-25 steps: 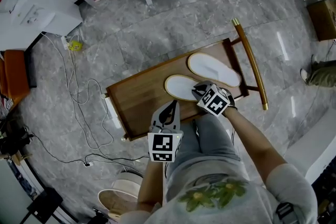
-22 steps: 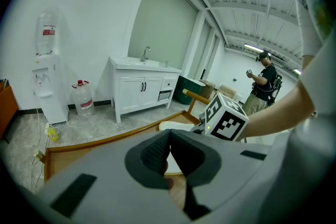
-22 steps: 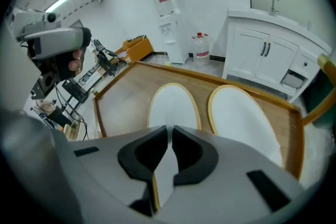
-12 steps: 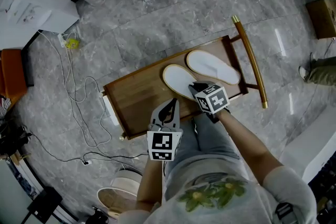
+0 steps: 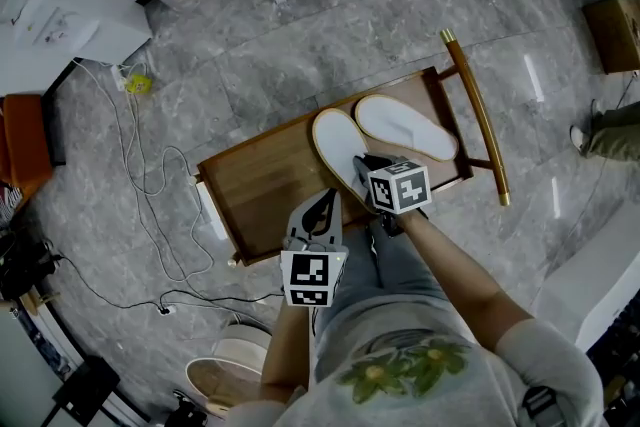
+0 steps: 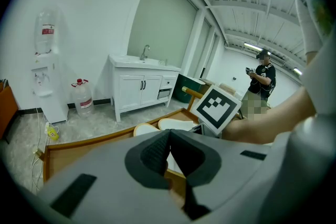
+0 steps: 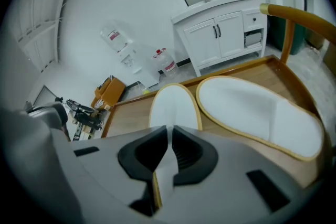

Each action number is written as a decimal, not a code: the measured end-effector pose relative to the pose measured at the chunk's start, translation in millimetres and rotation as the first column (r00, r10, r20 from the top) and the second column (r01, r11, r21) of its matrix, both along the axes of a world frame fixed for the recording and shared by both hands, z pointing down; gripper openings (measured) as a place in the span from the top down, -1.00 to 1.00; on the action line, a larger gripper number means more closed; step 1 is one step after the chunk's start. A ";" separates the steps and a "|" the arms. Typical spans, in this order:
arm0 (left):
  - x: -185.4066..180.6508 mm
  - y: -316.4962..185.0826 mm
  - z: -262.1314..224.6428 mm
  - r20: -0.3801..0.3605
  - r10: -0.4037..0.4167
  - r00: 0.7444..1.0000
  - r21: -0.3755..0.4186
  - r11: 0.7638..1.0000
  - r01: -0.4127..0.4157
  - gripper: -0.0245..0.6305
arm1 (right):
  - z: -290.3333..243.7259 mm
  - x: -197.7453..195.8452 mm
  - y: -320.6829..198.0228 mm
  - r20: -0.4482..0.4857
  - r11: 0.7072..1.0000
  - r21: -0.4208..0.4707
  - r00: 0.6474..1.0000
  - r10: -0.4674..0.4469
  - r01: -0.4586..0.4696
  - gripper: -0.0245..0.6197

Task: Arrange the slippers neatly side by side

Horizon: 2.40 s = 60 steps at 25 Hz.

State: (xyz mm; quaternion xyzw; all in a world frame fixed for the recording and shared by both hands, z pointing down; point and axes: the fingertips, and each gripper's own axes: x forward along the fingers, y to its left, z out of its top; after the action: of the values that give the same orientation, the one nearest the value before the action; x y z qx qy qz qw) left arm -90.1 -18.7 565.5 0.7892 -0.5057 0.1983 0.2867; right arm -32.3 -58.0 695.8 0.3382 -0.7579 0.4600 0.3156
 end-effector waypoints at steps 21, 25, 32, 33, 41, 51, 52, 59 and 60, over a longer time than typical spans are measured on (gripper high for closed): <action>-3.3 10.0 8.0 0.021 -0.014 1.000 -0.017 1.000 0.014 0.88 | 12.8 -15.6 2.9 0.068 0.992 -0.037 0.990 0.121 -0.119 0.58; -2.6 10.2 8.1 0.024 -0.014 1.000 -0.016 1.000 0.015 0.88 | 5.6 -18.9 3.2 0.074 0.997 0.010 0.995 0.071 -0.072 0.42; -3.8 6.5 3.5 0.031 -0.016 0.999 -0.011 1.000 0.016 0.88 | -13.5 -19.3 -3.7 0.035 0.983 0.169 0.997 -0.072 0.065 0.25; -4.6 5.4 0.8 0.034 -0.016 0.999 -0.006 1.000 0.016 0.88 | -17.8 -18.6 -4.6 0.027 0.979 0.187 0.996 -0.090 0.083 0.24; -14.6 -6.1 -34.2 0.040 -0.053 0.998 0.052 0.997 0.051 0.88 | -83.8 -5.5 -12.8 0.053 0.939 0.299 0.980 -0.193 0.169 0.20; -17.7 -15.9 -70.8 -0.003 -0.097 0.995 0.098 0.991 0.097 0.88 | -122.4 26.6 4.4 0.006 0.871 0.394 0.946 -0.323 0.295 0.20; -17.8 -15.7 -71.4 -0.001 -0.097 0.995 0.099 0.990 0.097 0.87 | -121.1 30.3 4.5 0.001 0.873 0.390 0.948 -0.319 0.294 0.20; -16.3 -16.4 -70.5 0.018 -0.096 0.995 0.096 0.991 0.094 0.88 | -109.1 56.1 -14.9 -0.131 0.833 0.408 0.927 -0.352 0.374 0.20; -15.1 -16.9 -70.2 0.019 -0.095 0.995 0.095 0.991 0.093 0.88 | -108.2 58.8 -18.8 -0.156 0.821 0.411 0.918 -0.365 0.396 0.20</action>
State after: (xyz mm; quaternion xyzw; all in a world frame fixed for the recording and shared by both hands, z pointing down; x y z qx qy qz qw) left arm -105.2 -35.6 495.2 0.7747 -0.5543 0.1698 0.2525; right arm 26.5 -76.8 587.6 0.2575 -0.8818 0.1948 0.3437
